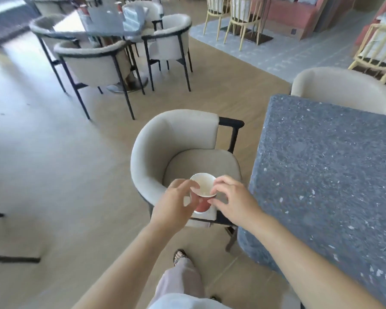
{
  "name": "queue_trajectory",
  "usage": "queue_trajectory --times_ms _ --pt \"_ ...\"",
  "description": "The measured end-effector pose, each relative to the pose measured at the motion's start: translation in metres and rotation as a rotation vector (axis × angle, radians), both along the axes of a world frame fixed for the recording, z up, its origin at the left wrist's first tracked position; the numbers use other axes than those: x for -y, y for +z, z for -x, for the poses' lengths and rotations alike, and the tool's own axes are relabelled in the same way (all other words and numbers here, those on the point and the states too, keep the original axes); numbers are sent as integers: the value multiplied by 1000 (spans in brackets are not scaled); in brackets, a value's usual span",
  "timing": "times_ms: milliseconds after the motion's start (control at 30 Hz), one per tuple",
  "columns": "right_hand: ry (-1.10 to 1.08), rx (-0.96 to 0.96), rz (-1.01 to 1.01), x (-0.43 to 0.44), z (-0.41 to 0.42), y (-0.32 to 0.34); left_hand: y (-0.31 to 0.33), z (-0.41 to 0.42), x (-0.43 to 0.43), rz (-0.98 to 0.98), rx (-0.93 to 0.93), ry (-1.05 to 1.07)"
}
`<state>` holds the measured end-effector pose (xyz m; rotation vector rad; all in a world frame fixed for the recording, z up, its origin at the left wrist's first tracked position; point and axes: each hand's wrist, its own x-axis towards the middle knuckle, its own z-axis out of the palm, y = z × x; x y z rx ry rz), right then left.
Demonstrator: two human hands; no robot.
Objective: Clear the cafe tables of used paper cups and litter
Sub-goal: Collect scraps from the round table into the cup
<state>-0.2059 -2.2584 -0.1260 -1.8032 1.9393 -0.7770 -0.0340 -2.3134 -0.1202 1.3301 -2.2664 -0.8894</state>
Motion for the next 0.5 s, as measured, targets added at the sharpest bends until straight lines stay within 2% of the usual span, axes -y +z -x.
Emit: queue_trajectory --times_ms 200,367,500 --pt "168 -6 -22 46 -74 8 -4 -81 11 -35 19 210" --pt "319 -22 -31 94 -151 6 -8 -149 33 -53 -54 346" --pt "420 -17 -30 138 -227 10 -8 -219 61 -25 -4 456"
